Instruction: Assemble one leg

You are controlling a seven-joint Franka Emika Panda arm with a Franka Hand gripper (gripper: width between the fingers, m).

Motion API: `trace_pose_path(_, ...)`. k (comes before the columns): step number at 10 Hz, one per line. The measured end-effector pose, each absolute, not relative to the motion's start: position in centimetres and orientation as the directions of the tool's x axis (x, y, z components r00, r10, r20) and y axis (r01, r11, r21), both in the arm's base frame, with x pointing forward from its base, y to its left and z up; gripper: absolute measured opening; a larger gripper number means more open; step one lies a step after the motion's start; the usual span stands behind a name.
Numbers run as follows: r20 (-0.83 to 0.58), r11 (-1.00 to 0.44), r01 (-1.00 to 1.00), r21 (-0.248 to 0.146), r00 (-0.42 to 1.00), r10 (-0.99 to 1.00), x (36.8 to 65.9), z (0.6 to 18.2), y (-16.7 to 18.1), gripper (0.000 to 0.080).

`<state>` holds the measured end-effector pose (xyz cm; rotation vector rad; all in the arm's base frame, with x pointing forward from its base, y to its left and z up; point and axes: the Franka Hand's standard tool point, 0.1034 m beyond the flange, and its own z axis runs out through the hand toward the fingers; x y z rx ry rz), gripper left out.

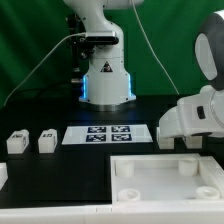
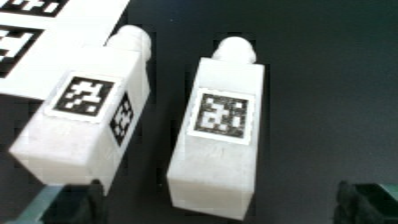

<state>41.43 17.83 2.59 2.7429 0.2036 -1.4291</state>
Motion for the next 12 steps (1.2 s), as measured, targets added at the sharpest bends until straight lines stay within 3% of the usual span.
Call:
trace_pose_path(3, -0.814, -0.99, 0.137, -0.013, 0.573, 0.091, 39.7, 0.9, 18.1, 0.0649)
trace_pose_path(9, -0.827, -0.99, 0.143, -0.01, 0.555, 0.089, 38.7, 0.4, 18.0, 0.0649)
trace_pose_path(11, -0.827, -0.99, 0.143, -0.01, 0.555, 0.089, 38.7, 0.4, 18.0, 0.0358)
trace_pose_path(12, -0.827, -0.99, 0.143, -0.011, 0.555, 0.089, 38.7, 0.4, 18.0, 0.0358)
